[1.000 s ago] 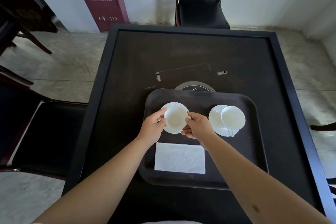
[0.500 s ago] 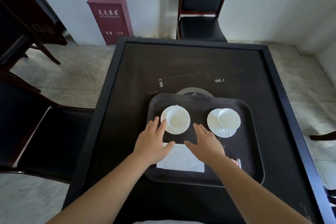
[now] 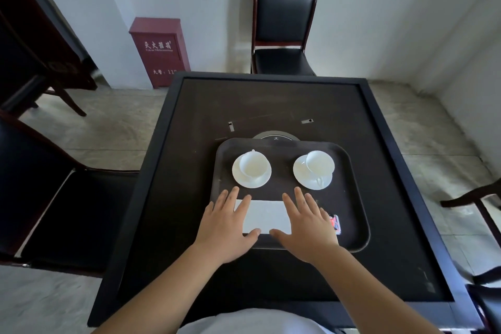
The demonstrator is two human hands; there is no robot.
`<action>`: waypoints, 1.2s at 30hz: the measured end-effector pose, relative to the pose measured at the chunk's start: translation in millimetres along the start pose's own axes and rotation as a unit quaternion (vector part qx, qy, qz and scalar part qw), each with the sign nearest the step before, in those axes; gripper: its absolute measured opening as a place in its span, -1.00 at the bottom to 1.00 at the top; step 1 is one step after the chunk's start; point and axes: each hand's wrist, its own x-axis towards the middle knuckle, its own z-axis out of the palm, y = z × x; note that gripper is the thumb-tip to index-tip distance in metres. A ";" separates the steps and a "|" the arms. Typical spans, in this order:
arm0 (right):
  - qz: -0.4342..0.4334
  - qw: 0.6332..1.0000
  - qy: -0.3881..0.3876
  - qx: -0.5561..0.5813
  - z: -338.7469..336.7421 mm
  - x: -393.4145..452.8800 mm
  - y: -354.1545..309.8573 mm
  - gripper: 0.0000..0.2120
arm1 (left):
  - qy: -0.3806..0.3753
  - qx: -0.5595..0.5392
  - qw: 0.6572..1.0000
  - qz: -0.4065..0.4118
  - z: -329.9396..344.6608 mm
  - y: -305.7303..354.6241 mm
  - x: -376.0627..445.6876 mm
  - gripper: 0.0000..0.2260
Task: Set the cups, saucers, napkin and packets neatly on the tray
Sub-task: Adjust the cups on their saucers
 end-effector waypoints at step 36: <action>-0.047 0.995 0.004 0.089 -65.1 103.8 182.3 -0.47 | -0.015 -0.215 0.974 -0.065 -20.2 160.9 136.1 -0.52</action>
